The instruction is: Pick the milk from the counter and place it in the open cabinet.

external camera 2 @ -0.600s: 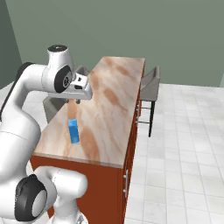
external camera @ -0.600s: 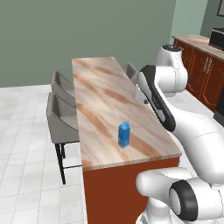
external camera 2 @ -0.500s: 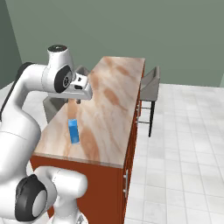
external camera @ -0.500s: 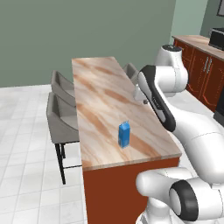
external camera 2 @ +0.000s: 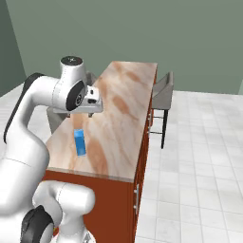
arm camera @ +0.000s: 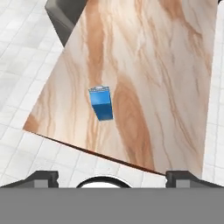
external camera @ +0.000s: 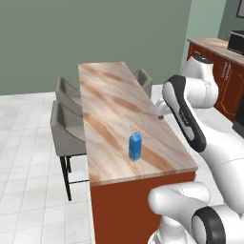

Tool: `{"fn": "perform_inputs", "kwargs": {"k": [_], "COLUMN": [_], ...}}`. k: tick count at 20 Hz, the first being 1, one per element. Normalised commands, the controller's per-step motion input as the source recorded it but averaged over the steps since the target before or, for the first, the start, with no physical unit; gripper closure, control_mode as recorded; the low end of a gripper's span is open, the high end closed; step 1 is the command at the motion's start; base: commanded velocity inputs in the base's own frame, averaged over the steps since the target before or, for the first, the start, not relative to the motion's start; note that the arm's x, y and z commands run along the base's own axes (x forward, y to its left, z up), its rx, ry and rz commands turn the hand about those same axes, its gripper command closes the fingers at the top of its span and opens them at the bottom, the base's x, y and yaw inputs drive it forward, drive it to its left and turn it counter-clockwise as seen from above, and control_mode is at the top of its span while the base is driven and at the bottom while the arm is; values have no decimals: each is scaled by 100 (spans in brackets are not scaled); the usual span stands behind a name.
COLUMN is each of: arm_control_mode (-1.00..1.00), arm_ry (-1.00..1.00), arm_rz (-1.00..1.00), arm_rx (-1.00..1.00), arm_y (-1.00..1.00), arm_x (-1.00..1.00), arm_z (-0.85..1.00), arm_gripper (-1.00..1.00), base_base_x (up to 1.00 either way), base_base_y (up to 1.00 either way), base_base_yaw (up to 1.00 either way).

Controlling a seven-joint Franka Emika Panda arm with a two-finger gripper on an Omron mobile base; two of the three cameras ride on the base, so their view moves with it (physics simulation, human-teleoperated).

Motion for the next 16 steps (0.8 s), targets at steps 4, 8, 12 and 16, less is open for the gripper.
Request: {"fn": "perform_inputs", "kwargs": {"k": [4, 8, 12, 16], "arm_control_mode": [-100, -100, -100, -100], "arm_ry": [-6, 0, 0, 0], "arm_rz": [64, 51, 26, 18], "arm_rx": [4, 5, 0, 0], "arm_y": [-21, -9, 7, 18], "arm_x": [-9, 0, 14, 22], "arm_z": [-21, -19, -22, -24], "arm_gripper": [-100, -100, -100, -100], "base_base_x": [0, 0, 0, 0], "base_base_y": [0, 0, 0, 0], "base_base_yaw": [0, 0, 0, 0]}}
